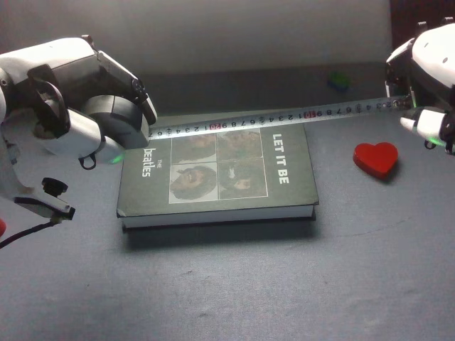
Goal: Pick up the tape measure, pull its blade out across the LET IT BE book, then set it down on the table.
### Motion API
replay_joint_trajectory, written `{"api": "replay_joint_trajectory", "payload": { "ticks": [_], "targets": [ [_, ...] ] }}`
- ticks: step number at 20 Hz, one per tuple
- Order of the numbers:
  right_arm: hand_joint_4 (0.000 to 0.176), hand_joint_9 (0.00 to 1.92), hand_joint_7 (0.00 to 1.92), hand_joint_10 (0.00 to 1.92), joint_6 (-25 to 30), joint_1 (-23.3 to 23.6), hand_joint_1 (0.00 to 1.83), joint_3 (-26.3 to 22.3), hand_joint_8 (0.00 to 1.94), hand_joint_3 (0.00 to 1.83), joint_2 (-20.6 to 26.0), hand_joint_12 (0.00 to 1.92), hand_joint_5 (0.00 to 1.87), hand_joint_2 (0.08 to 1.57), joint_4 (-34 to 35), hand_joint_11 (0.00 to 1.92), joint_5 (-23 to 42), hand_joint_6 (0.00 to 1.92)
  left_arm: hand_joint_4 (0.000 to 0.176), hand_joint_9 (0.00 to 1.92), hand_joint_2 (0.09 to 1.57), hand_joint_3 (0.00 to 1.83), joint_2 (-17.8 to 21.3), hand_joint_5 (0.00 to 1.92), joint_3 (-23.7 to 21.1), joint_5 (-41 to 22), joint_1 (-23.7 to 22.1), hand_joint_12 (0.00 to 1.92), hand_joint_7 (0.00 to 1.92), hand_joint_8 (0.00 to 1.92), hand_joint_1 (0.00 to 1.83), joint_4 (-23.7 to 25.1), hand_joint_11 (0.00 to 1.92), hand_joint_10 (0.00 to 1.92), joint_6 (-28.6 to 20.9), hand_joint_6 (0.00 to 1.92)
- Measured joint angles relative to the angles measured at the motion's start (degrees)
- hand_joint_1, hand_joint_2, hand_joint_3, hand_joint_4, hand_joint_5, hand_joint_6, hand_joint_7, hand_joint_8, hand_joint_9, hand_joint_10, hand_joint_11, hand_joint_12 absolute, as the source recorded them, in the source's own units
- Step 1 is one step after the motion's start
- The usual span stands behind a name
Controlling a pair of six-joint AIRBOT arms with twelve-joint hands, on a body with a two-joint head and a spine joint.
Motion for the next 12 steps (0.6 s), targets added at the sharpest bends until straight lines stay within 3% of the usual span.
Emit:
{"api": "replay_joint_trajectory", "payload": {
  "ticks": [7,8,9,11,12],
  "targets": [
    [0.000,0.78,0.91,0.84,-1.4,0.7,1.17,0.1,1.17,0.00,-2.9,1.42,0.71,1.21,-0.4,0.55,-2.3,1.35,0.000,1.01,1.11,0.00,0.4,0.98,0.0,-1.2,0.3,0.86,0.89,1.04,1.38,0.7,1.07,1.18,0.4,0.82],
    [0.000,0.71,0.92,1.35,-1.4,0.7,1.31,0.1,1.10,0.00,-3.1,1.41,0.71,1.20,-0.4,0.54,-2.4,1.32,0.000,1.01,1.11,0.00,0.4,0.98,0.1,-1.3,0.4,0.86,0.89,1.05,1.38,0.7,1.07,1.18,0.5,0.81],
    [0.000,0.71,0.92,1.35,-1.6,0.7,1.31,0.1,1.10,0.00,-3.3,1.41,0.71,1.20,-0.4,0.54,-2.6,1.32,0.000,1.01,1.11,0.00,0.4,0.98,0.1,-1.3,0.4,0.86,0.89,1.05,1.38,0.8,1.07,1.18,0.3,0.81],
    [0.002,0.68,0.79,0.71,-1.7,0.7,1.13,0.1,1.29,0.00,-3.4,1.33,0.64,1.26,-0.3,0.38,-2.9,1.49,0.000,1.01,1.11,0.00,0.4,0.99,0.1,-0.9,0.4,0.86,0.89,1.03,1.38,1.8,1.08,1.17,-0.4,0.83],
    [0.000,0.63,0.70,0.49,-1.9,0.7,0.94,0.1,0.41,0.00,-3.4,1.26,0.57,1.25,-0.3,0.29,-3.0,0.72,0.000,1.02,1.11,0.00,0.4,0.99,0.1,-0.8,0.4,0.86,0.90,1.02,1.38,1.9,1.08,1.17,-0.6,0.83]
  ]
}}
